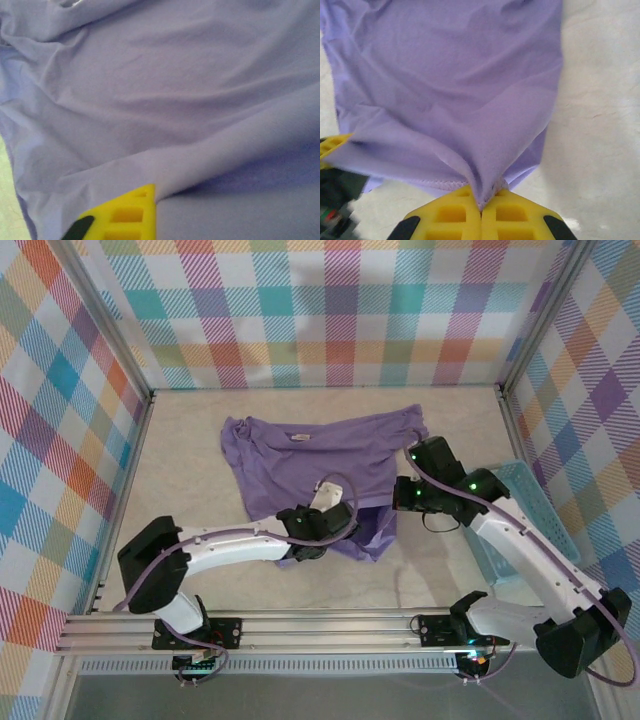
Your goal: Fold the inside-out t-shirt
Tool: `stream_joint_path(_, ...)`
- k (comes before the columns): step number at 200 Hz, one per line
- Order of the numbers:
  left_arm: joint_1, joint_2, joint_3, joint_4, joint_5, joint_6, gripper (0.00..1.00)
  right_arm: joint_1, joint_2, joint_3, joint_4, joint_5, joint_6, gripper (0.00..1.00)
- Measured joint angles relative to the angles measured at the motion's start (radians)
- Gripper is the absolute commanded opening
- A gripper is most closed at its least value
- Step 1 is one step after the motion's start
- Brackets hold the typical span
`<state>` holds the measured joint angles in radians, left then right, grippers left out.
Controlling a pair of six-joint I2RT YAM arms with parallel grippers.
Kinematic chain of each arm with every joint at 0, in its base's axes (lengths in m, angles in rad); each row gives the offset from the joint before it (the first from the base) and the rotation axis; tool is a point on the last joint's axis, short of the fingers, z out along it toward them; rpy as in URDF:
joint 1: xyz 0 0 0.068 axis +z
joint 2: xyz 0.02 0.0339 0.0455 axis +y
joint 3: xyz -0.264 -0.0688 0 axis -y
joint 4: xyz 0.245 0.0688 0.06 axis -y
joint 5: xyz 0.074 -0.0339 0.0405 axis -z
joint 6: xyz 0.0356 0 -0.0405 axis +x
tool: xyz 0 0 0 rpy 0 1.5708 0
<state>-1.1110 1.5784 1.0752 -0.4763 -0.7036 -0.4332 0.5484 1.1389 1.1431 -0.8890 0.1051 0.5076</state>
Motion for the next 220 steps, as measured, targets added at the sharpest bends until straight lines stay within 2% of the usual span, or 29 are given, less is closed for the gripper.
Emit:
stream_joint_path(52, -0.051, -0.203, 0.093, 0.016, 0.161, 0.01, 0.0, -0.073, 0.062, 0.114, 0.006, 0.079, -0.077, 0.0)
stream_joint_path(75, -0.058, -0.237, 0.108, 0.027, 0.2, -0.001, 0.0, -0.077, 0.023, 0.127, 0.037, 0.054, -0.103, 0.12)
stream_joint_path(81, -0.057, -0.237, 0.108, 0.027, 0.204, -0.005, 0.0, -0.077, 0.008, 0.122, 0.045, 0.042, -0.105, 0.18)
stream_joint_path(106, -0.023, -0.218, 0.109, 0.01, 0.243, -0.029, 0.0, -0.068, -0.084, 0.018, 0.121, 0.006, -0.127, 0.35)
stream_joint_path(125, 0.023, -0.195, 0.121, -0.004, 0.288, -0.042, 0.0, -0.01, -0.181, -0.117, 0.164, -0.005, -0.128, 0.39)
stream_joint_path(167, 0.07, -0.148, 0.179, -0.048, 0.34, -0.037, 0.01, 0.284, -0.366, -0.372, 0.336, -0.067, -0.114, 0.36)
stream_joint_path(186, 0.074, -0.146, 0.184, -0.054, 0.356, -0.029, 0.01, 0.369, -0.354, -0.452, 0.439, -0.07, -0.092, 0.33)
stream_joint_path(220, 0.074, -0.147, 0.184, -0.074, 0.371, -0.014, 0.02, 0.388, -0.219, -0.549, 0.635, -0.077, -0.082, 0.33)
